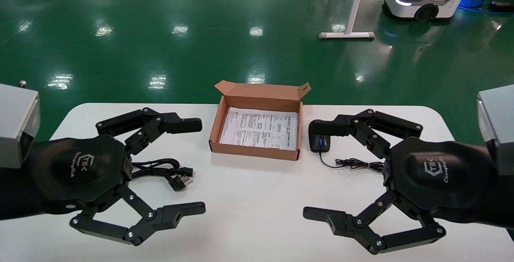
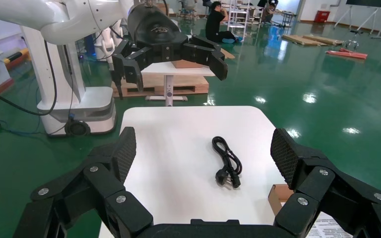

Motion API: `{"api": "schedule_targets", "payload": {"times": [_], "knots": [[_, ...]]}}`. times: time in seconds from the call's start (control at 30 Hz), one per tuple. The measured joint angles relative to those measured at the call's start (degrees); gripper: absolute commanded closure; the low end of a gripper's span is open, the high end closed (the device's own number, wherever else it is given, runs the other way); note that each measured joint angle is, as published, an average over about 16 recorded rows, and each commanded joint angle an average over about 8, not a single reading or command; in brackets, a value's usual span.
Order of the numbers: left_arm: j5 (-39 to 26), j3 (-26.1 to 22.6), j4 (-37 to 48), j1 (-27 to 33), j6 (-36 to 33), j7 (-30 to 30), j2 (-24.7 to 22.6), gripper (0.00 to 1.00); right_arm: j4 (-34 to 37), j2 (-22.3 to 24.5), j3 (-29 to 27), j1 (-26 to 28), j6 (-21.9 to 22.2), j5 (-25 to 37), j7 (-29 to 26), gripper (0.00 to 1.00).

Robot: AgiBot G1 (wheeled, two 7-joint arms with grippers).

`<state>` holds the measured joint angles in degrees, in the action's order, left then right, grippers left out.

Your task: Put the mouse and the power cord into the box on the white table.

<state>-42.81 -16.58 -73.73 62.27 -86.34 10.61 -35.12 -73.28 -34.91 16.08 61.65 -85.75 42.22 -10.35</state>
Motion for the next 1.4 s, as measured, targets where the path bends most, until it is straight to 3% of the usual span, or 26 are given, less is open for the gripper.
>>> {"api": "schedule_targets", "payload": {"times": [0.23, 0.53, 0.97, 1.4], "knots": [[-5.64, -4.44, 0.09, 4.66, -2.35, -0.87, -0.21, 0.00, 3.08, 0.71, 0.74, 1.64, -1.57, 3.94, 4.22, 0.00], [-21.40, -16.05, 7.21, 15.19, -4.22, -6.18, -2.26, 0.00, 16.58, -0.23, 5.47, 8.86, -2.31, 18.51, 18.39, 0.00], [-43.38, -27.66, 38.33, 29.46, 1.56, -23.15, -13.68, 0.00, 44.65, -11.24, 15.21, 23.53, 7.08, 42.73, 41.98, 0.00], [-51.03, -30.73, 62.02, 36.77, 9.78, -37.73, -22.30, 0.00, 64.02, -20.34, 18.41, 30.59, 14.14, 49.34, 54.22, 0.00]]}}
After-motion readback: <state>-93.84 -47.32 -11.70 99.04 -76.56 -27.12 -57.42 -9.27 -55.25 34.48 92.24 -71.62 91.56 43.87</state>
